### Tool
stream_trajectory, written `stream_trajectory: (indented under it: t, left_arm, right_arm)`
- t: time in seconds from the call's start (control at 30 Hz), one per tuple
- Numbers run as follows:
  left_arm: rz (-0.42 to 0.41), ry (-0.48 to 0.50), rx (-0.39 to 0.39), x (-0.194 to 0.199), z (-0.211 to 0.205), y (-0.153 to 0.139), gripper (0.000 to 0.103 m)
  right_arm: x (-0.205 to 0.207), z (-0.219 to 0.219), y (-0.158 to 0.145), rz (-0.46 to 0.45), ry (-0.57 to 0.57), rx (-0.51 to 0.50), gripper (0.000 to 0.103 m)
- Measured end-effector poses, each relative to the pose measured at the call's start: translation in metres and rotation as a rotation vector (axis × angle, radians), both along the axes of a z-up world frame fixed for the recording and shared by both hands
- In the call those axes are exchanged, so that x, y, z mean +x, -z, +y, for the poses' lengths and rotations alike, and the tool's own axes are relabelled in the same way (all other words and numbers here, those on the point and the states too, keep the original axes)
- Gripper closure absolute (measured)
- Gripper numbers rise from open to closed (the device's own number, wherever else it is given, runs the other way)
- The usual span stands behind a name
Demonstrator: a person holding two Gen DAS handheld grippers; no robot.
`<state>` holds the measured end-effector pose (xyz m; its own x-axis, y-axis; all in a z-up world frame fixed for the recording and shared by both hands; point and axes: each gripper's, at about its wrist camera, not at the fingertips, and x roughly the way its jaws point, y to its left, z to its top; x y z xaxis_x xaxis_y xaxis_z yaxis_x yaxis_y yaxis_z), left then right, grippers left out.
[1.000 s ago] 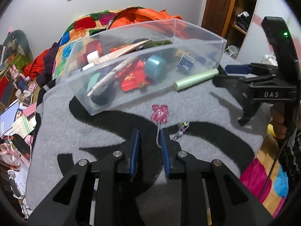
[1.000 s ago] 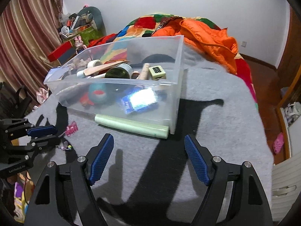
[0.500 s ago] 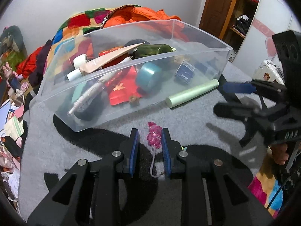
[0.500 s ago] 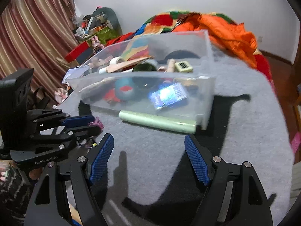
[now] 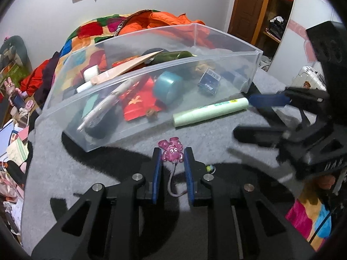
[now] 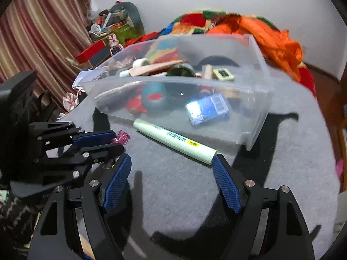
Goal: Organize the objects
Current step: 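Grasp the pink keychain charm with the left gripper while the right grasps the pale green tube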
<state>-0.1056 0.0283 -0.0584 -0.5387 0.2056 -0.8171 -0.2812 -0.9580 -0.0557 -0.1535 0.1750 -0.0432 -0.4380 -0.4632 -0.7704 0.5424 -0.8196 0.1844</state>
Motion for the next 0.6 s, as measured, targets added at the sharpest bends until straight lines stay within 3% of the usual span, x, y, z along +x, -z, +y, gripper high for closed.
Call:
stream_trajectory:
  t: [0.17,0.27,0.33,0.4,0.47,0.6]
  left_arm:
    - [-0.007,-0.007,0.005,0.009,-0.012,-0.002,0.083]
    - [-0.008,-0.006,-0.001,0.013,-0.013,-0.004,0.080]
    - [-0.005,-0.007,-0.004,0.014,-0.013,-0.005,0.075]
    - [0.001,-0.011,-0.012,0.014,-0.012,-0.005,0.066]
    - [0.008,-0.016,-0.019,0.015,-0.012,-0.006,0.056]
    - [0.017,-0.017,-0.020,0.018,-0.013,-0.007,0.051]
  right_arm:
    - [-0.012,-0.008,-0.005,0.053,0.007,0.056,0.029]
    - [-0.022,-0.021,0.005,0.037,-0.008,0.110,0.028]
    - [-0.020,-0.025,0.009,0.031,-0.019,0.130,0.035]
    - [-0.015,-0.027,0.012,0.018,-0.041,0.141,0.052]
    - [-0.005,-0.025,0.015,0.011,-0.060,0.145,0.060]
    - [0.012,-0.017,0.008,0.006,-0.101,0.124,0.064]
